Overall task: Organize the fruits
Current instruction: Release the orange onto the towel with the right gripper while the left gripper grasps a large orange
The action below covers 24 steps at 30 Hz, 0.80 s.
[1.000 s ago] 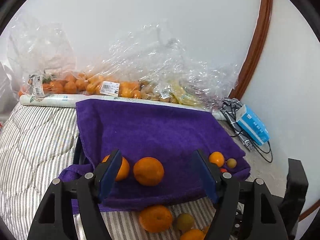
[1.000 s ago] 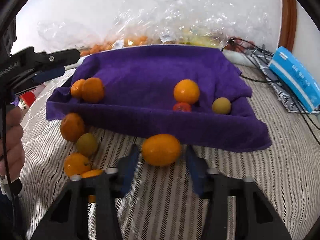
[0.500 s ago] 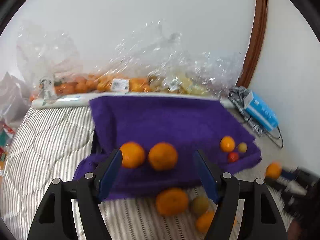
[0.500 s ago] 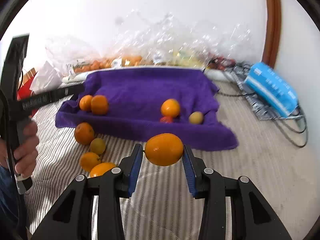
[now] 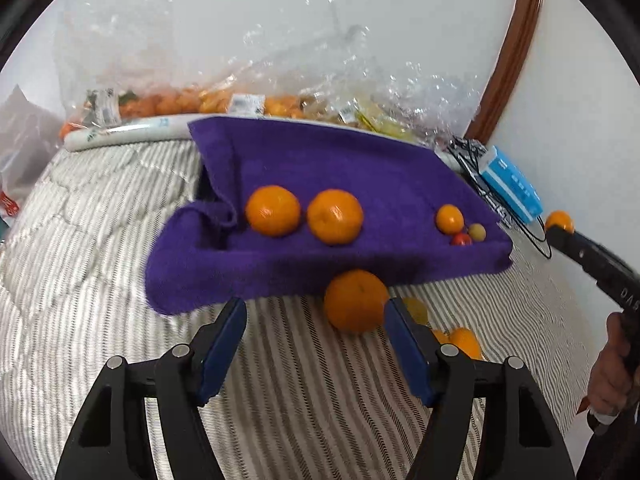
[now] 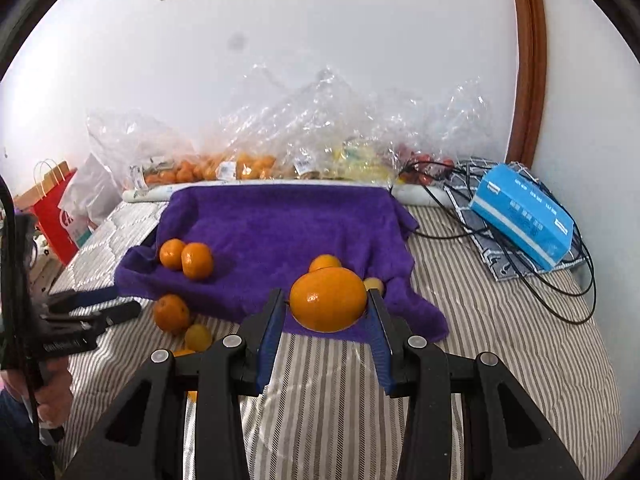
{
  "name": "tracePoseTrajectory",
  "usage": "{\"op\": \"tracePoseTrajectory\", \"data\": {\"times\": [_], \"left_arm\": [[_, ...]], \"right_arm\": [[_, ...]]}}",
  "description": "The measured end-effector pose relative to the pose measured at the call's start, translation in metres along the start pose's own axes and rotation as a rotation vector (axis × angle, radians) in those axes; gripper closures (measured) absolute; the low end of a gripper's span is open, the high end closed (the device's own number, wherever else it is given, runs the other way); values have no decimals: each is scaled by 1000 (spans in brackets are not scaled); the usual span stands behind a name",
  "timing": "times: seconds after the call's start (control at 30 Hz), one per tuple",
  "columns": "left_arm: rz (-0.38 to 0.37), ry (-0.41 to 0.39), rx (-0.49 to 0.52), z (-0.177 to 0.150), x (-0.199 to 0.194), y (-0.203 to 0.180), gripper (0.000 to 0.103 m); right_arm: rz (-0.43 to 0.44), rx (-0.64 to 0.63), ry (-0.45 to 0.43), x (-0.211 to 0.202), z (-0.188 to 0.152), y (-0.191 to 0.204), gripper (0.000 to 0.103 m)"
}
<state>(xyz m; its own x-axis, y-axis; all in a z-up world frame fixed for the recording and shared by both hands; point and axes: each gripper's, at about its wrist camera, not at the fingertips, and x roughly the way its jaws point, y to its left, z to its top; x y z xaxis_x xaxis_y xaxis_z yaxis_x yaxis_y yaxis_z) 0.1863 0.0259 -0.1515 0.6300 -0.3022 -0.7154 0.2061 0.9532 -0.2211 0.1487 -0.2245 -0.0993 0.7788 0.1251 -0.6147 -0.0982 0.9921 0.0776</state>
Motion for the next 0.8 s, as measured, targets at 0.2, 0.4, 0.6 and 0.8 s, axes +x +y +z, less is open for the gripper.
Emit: {"op": "tracePoseTrajectory", "data": {"times": [0.2, 0.4, 0.6, 0.8], "left_arm": [[-15, 51, -9, 2, 23, -10, 38], [-25, 78, -14, 3, 41, -16, 43], [-73, 47, -7, 3, 41, -16, 62], [-104, -1, -24, 3, 34, -14, 62]], "right_arm": [[-13, -5, -9, 4, 6, -3, 63], [-16, 4, -7, 21, 15, -12, 63], [-26, -1, -4, 48, 28, -18, 63], [-15, 7, 13, 85, 42, -25, 63]]}}
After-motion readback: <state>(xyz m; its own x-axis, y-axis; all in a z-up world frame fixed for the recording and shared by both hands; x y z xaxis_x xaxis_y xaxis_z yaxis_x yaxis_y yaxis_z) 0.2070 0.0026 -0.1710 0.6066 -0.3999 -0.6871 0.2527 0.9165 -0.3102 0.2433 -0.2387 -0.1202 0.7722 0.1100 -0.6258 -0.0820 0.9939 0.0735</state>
